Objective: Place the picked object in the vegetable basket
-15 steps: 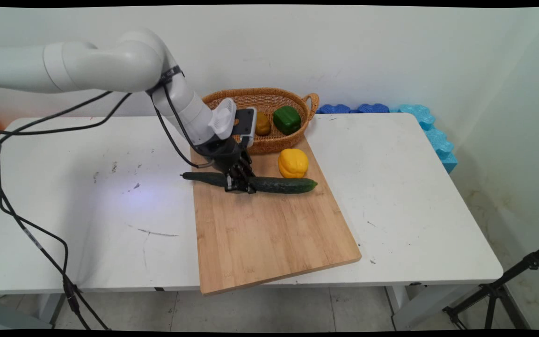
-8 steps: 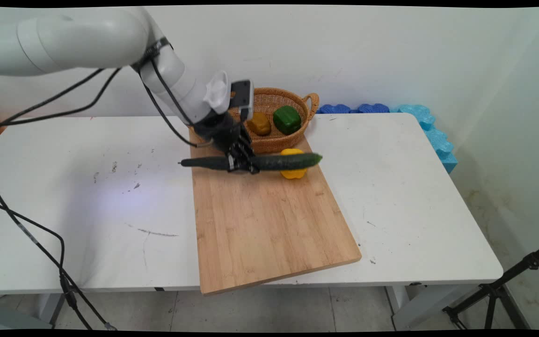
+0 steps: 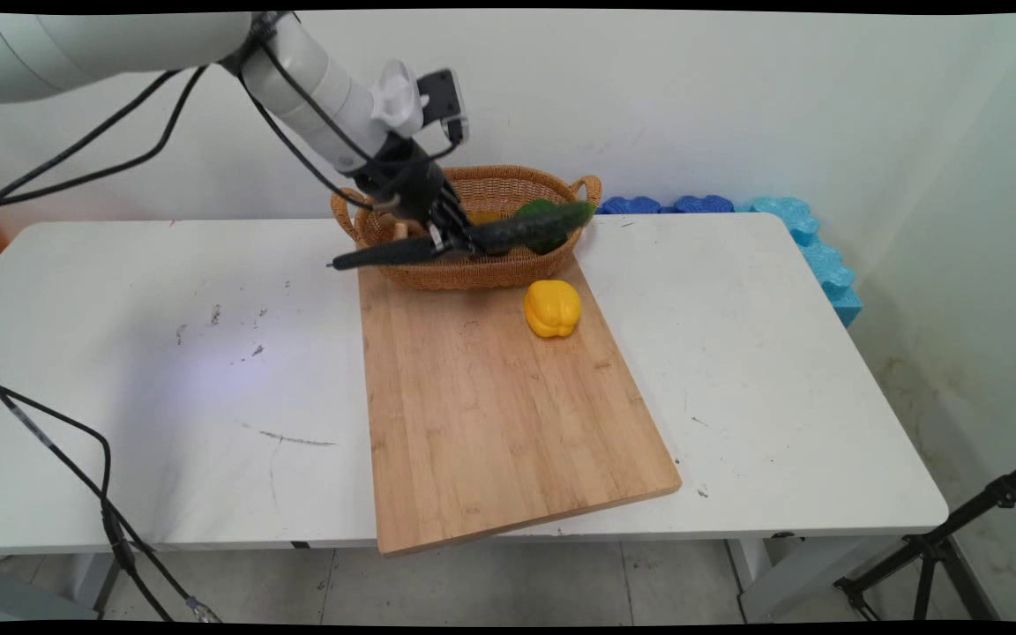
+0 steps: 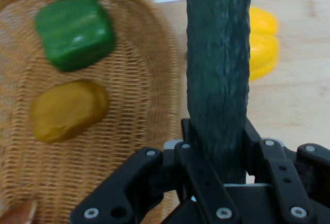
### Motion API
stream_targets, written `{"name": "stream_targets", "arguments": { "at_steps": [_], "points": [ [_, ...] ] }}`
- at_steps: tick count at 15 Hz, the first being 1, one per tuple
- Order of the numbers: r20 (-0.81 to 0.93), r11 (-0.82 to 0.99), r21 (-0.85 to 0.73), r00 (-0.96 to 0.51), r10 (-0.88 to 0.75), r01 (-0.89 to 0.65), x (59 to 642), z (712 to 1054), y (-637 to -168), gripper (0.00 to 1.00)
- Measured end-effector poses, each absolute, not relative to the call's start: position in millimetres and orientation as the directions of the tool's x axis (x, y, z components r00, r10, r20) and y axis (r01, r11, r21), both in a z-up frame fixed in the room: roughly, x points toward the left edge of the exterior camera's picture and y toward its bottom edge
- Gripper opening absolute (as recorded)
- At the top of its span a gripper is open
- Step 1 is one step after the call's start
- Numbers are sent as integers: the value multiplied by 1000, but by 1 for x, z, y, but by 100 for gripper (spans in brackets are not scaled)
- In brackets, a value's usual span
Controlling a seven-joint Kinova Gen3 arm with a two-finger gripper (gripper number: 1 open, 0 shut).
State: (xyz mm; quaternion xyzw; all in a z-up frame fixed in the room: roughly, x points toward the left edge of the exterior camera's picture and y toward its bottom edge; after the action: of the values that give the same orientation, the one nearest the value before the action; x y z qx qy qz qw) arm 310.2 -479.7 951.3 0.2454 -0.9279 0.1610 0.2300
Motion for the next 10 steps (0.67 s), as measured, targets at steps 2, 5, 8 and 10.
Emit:
{"name": "stream_targets", "arguments": {
  "at_steps": [2, 5, 8, 10],
  "points": [
    [515, 797, -194, -751, -413, -572, 317, 955, -489, 0],
    [523, 751, -206, -719, -457, -627, 329, 956, -505, 0],
    [525, 718, -217, -699, -486, -662, 339, 951, -519, 0],
    [523, 708, -224, -695, -493, -670, 345, 945, -527, 0]
  ]
}}
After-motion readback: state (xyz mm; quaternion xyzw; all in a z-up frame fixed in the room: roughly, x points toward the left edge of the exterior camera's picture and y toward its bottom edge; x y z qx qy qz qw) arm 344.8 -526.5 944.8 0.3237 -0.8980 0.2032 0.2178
